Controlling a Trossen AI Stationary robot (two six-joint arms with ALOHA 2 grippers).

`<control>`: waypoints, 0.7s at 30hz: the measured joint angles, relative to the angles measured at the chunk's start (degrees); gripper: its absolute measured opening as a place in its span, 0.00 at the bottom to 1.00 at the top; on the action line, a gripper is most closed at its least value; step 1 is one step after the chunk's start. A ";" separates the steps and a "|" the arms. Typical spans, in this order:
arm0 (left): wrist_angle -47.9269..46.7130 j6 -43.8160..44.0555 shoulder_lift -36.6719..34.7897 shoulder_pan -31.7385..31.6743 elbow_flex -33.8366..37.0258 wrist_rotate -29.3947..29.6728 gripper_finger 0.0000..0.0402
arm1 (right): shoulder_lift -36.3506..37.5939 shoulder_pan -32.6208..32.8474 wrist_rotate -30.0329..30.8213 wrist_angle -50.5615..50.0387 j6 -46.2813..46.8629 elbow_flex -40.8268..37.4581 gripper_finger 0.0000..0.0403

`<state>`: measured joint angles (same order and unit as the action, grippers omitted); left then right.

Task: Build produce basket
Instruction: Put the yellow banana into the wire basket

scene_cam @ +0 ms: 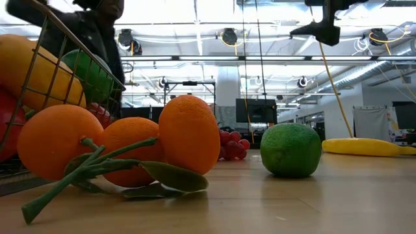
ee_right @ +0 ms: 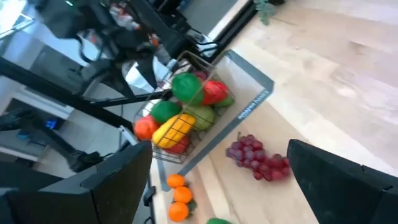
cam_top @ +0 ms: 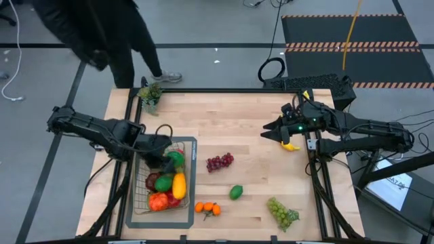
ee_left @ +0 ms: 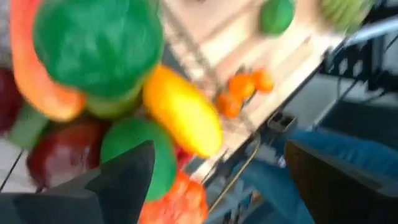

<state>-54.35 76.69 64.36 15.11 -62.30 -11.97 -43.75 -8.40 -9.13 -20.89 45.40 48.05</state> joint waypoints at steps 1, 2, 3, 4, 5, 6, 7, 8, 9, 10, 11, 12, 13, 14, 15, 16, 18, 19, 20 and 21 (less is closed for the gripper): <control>0.31 0.02 0.00 -0.32 -0.54 1.18 0.87 | 0.00 -0.33 -0.02 -0.50 -0.21 0.00 0.91; 0.45 0.00 0.00 -0.52 -1.01 2.52 0.85 | 0.02 -0.66 -0.04 -1.18 -0.44 0.00 0.91; 0.51 -0.01 0.00 -0.69 -1.35 3.67 0.84 | 0.02 -0.94 -0.06 -1.81 -0.74 0.00 0.91; 0.64 -0.09 -0.02 -0.80 -1.58 4.91 0.83 | 0.02 -1.14 -0.05 -2.60 -1.15 0.00 0.91; 1.04 -0.37 -0.02 -0.95 -1.74 6.31 0.82 | 0.02 -1.34 -0.04 -3.67 -1.52 0.00 0.91; 1.65 -0.46 -0.02 -1.07 -1.75 7.67 0.80 | 0.02 -1.47 -0.02 -5.09 -1.84 0.00 0.91; 2.26 -0.45 -0.02 -1.32 -1.75 9.20 0.79 | 0.02 -1.69 0.41 -6.80 -2.33 0.00 0.91; 3.03 -0.44 -0.02 -1.60 -1.75 10.73 0.77 | 0.02 -1.88 1.62 -8.86 -2.40 0.00 0.91; 4.52 -0.44 -0.02 -1.99 -1.75 12.24 0.76 | 0.02 -2.09 2.95 -11.20 -1.62 0.00 0.91; 6.96 -0.44 -0.02 -2.43 -1.75 13.83 0.74 | 0.02 -2.13 4.13 -13.58 -0.67 0.00 0.91; 9.96 -0.54 0.00 -2.90 -1.75 15.35 0.73 | 0.02 -2.16 4.61 -15.42 0.08 0.00 0.91; 13.94 -1.40 0.00 -3.36 -1.75 17.37 0.71 | 0.00 -2.19 4.68 -16.94 0.20 0.00 0.91; 18.07 -2.98 0.00 -3.69 -1.75 19.49 0.70 | 0.02 -2.17 4.61 -18.42 0.19 0.00 0.91; 22.41 -5.08 0.00 -4.02 -1.75 21.28 0.68 | 0.02 -2.14 4.61 -19.89 0.21 0.00 0.91; 26.56 -7.47 0.00 -4.34 -1.75 22.66 0.67 | 0.02 -2.10 4.57 -21.25 0.18 0.00 0.91; 30.08 -9.91 0.00 -4.68 -1.76 23.53 0.66 | 0.00 -2.11 4.73 -22.43 0.06 0.00 0.91; 35.45 -13.97 0.17 -5.26 -1.77 24.84 0.63 | 0.00 -2.12 5.88 -23.93 -0.15 0.00 0.91; 36.83 -15.14 0.36 -5.61 -1.77 25.32 0.63 | 0.00 -2.14 6.63 -24.53 -0.23 0.00 0.92; 37.31 -16.22 0.46 -5.83 -1.77 25.58 0.62 | -0.01 -2.14 7.65 -25.08 -0.08 0.00 0.92; 37.15 -17.21 0.52 -6.04 -1.77 25.60 0.61 | -0.02 -2.12 9.08 -25.34 0.67 0.00 0.92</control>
<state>-17.20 59.47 64.88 9.06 -64.07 13.63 -43.77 -10.52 -0.05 -46.22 46.07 48.05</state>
